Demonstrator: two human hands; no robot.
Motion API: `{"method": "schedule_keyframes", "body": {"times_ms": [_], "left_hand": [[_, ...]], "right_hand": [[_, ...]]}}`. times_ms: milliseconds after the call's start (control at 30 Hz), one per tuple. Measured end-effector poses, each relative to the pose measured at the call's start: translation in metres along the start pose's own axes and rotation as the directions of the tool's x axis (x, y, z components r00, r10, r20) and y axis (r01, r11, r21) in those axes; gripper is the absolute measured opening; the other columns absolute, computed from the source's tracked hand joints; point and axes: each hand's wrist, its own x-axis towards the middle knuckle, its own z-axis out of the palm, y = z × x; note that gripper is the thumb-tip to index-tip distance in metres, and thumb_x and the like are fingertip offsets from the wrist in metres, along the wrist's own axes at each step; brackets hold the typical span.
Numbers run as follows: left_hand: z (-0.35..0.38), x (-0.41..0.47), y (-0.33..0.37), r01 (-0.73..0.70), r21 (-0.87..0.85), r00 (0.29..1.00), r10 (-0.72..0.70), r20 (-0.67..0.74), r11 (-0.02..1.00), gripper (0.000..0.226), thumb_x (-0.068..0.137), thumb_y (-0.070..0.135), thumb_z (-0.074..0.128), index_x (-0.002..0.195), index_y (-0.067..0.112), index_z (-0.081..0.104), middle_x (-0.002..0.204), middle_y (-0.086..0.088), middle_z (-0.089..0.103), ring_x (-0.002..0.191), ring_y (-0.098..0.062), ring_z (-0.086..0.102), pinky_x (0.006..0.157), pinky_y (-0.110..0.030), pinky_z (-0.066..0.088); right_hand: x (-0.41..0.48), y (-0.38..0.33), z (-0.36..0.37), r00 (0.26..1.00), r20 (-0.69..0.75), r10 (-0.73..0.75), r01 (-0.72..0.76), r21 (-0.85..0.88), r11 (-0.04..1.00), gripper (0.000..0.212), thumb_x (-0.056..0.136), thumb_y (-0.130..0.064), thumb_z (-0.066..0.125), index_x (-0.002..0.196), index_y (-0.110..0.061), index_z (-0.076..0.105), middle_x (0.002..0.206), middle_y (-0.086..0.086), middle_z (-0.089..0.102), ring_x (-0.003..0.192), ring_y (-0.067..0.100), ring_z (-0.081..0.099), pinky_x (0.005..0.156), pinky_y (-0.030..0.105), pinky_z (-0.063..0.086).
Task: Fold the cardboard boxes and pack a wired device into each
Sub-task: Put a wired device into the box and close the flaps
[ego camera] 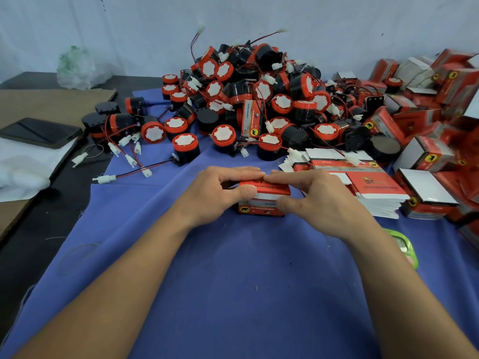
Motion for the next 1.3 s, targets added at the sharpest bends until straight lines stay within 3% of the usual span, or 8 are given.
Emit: {"method": "schedule_keyframes", "body": {"times_ms": [100, 333, 633, 833, 967, 1100, 1200, 1300], "left_hand": [[0.000, 0.001, 0.000, 0.002, -0.064, 1.000, -0.002, 0.004, 0.998, 0.030, 0.093, 0.026, 0.076, 0.116, 0.045, 0.077, 0.129, 0.026, 0.069, 0.129, 0.006, 0.057, 0.104, -0.029, 0.053], [0.002, 0.001, 0.001, 0.018, -0.185, 1.000, -0.021, -0.016, 0.983, 0.021, 0.085, 0.028, 0.078, 0.097, 0.045, 0.082, 0.124, 0.022, 0.072, 0.123, 0.002, 0.063, 0.096, -0.024, 0.057], [0.005, 0.001, -0.001, 0.086, -0.339, 0.996, -0.089, 0.006, 0.937, 0.019, 0.071, 0.020, 0.085, 0.087, 0.031, 0.086, 0.120, 0.019, 0.075, 0.120, 0.001, 0.065, 0.086, -0.018, 0.057], [0.004, 0.000, 0.001, 0.011, -0.205, 1.000, -0.016, -0.022, 0.979, 0.031, 0.080, 0.006, 0.086, 0.088, 0.036, 0.085, 0.114, 0.014, 0.078, 0.125, 0.001, 0.062, 0.097, -0.023, 0.056], [0.015, -0.002, 0.000, -0.046, -0.170, 0.985, 0.016, -0.171, 0.984, 0.030, 0.082, 0.004, 0.085, 0.086, 0.034, 0.085, 0.102, 0.011, 0.080, 0.117, 0.000, 0.067, 0.098, -0.024, 0.057], [0.032, -0.003, 0.000, -0.092, 0.003, 0.926, 0.086, -0.368, 0.996, 0.024, 0.082, 0.007, 0.086, 0.090, 0.029, 0.084, 0.090, 0.025, 0.076, 0.100, 0.004, 0.072, 0.090, -0.014, 0.055], [0.033, -0.003, 0.001, -0.109, 0.115, 0.918, 0.145, -0.369, 0.987, 0.019, 0.083, 0.009, 0.086, 0.097, 0.021, 0.085, 0.095, 0.026, 0.072, 0.103, 0.009, 0.069, 0.092, -0.011, 0.052], [0.022, -0.003, 0.001, -0.087, 0.054, 0.961, 0.098, -0.258, 0.995, 0.022, 0.087, 0.006, 0.082, 0.100, 0.023, 0.084, 0.100, 0.020, 0.076, 0.109, 0.008, 0.068, 0.094, -0.013, 0.053]], "right_hand": [[0.000, 0.000, -0.002, 1.000, 0.021, 0.002, -0.002, -0.004, 1.000, 0.046, 0.088, -0.025, 0.075, 0.128, -0.046, 0.068, 0.133, -0.028, 0.063, 0.102, 0.017, 0.068, 0.089, 0.037, 0.056], [0.003, 0.007, 0.000, 1.000, -0.004, -0.027, 0.028, 0.151, 0.988, 0.037, 0.089, -0.016, 0.076, 0.107, -0.048, 0.076, 0.112, -0.038, 0.067, 0.113, -0.018, 0.057, 0.091, 0.015, 0.047], [0.004, 0.014, -0.003, 0.997, 0.066, -0.036, 0.019, 0.237, 0.971, 0.040, 0.087, -0.016, 0.081, 0.108, -0.050, 0.076, 0.112, -0.038, 0.066, 0.122, -0.015, 0.054, 0.109, 0.032, 0.046], [0.007, 0.015, 0.003, 0.999, 0.035, -0.029, 0.011, 0.415, 0.910, 0.028, 0.095, -0.011, 0.070, 0.105, -0.035, 0.082, 0.121, -0.018, 0.072, 0.121, -0.011, 0.058, 0.088, 0.022, 0.059], [0.008, 0.017, 0.004, 1.000, 0.019, -0.005, -0.003, 0.419, 0.908, 0.028, 0.092, -0.012, 0.073, 0.104, -0.035, 0.082, 0.118, -0.020, 0.072, 0.118, -0.012, 0.059, 0.091, 0.027, 0.060], [0.010, 0.019, 0.008, 0.997, -0.065, 0.033, -0.003, 0.418, 0.908, 0.026, 0.090, -0.012, 0.076, 0.102, -0.034, 0.082, 0.117, -0.019, 0.073, 0.116, -0.008, 0.062, 0.101, 0.035, 0.055], [0.010, 0.019, 0.013, 0.986, -0.155, 0.052, 0.014, 0.397, 0.918, 0.026, 0.088, -0.014, 0.076, 0.099, -0.037, 0.082, 0.115, -0.022, 0.073, 0.113, -0.006, 0.064, 0.101, 0.036, 0.054], [0.011, 0.018, 0.013, 0.988, -0.141, 0.057, 0.005, 0.403, 0.915, 0.026, 0.089, -0.013, 0.075, 0.100, -0.036, 0.082, 0.118, -0.022, 0.072, 0.115, -0.008, 0.062, 0.103, 0.037, 0.054]]}}
